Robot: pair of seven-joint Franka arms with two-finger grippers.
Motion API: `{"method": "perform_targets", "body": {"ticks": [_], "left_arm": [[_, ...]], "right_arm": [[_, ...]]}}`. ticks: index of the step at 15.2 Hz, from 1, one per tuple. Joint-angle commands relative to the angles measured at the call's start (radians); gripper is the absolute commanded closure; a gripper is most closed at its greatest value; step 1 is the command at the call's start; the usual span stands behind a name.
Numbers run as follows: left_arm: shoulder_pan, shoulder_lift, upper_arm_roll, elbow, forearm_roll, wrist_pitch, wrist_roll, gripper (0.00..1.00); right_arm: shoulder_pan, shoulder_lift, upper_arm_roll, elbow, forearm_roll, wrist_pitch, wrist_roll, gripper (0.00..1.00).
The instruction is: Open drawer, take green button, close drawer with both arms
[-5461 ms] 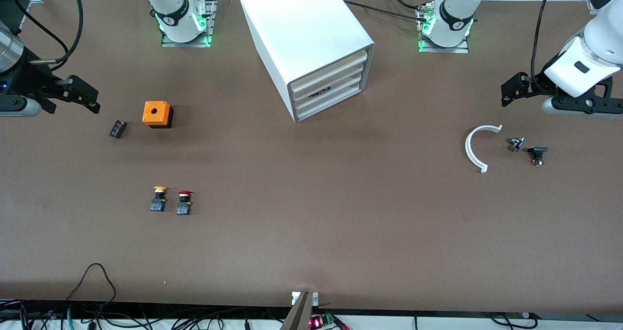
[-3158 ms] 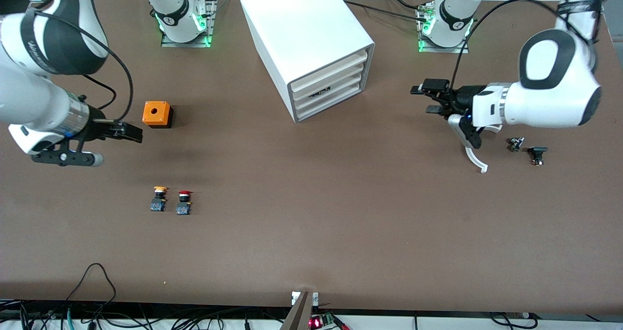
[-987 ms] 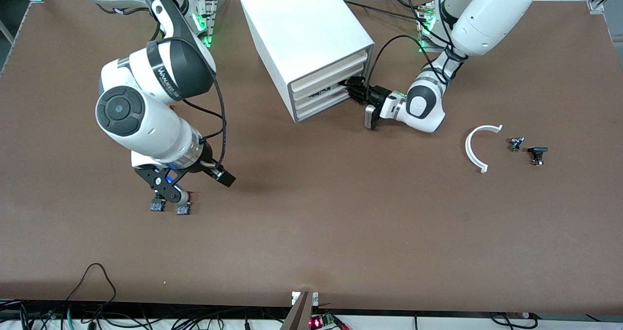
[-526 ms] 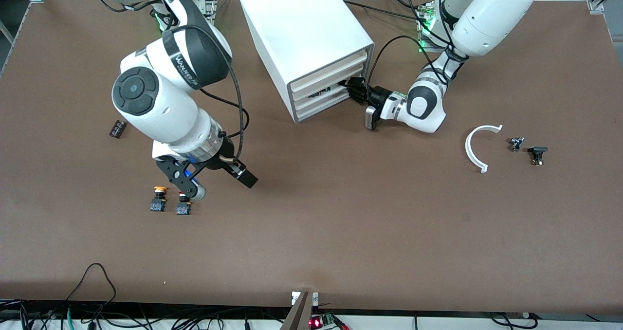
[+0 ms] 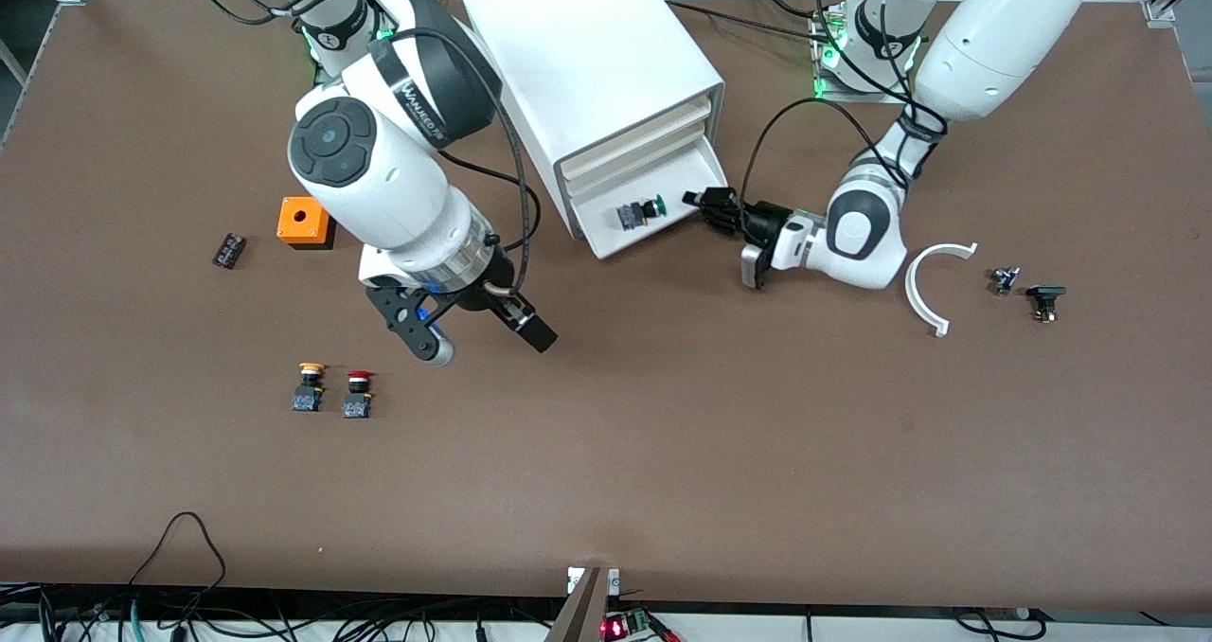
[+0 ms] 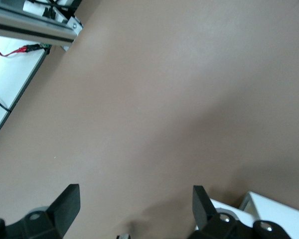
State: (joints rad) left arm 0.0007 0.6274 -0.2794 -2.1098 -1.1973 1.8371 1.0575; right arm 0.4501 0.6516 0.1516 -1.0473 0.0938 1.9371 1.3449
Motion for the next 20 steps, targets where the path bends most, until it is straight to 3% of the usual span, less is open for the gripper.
{"method": "perform_targets", "body": {"ticks": [1,4,8,9,10,11,15,20], "left_arm": [[0.042,0.041,0.002,0.092,0.042,0.002,-0.057,1.0],[0.042,0.093,0.028,0.16,0.085,0.004,-0.059,1.0],[0.038,0.1,0.039,0.174,0.085,0.007,-0.059,1.0],[0.039,0.098,0.037,0.174,0.085,0.007,-0.059,0.79],[0.041,0.098,0.037,0.175,0.085,0.007,-0.059,0.07],[0.044,0.094,0.039,0.177,0.087,0.004,-0.06,0.0],[0.062,0.045,0.051,0.18,0.116,-0.001,-0.094,0.0],[0.107,-0.078,0.051,0.257,0.324,-0.119,-0.379,0.0]], "right_arm": [[0.001,0.054,0.043,0.078,0.014,0.016,0.091,0.0],[0.053,0.075,0.046,0.079,0.009,0.025,0.174,0.0],[0.11,0.115,0.042,0.079,0.003,0.046,0.262,0.0],[0.126,0.131,0.037,0.079,0.001,0.051,0.281,0.0],[0.151,0.143,0.022,0.079,-0.008,0.052,0.293,0.0],[0.18,0.154,0.005,0.078,-0.019,0.051,0.301,0.0],[0.248,0.19,-0.03,0.05,-0.045,0.029,0.332,0.0],[0.282,0.238,-0.03,0.027,-0.066,0.029,0.404,0.0]]}}
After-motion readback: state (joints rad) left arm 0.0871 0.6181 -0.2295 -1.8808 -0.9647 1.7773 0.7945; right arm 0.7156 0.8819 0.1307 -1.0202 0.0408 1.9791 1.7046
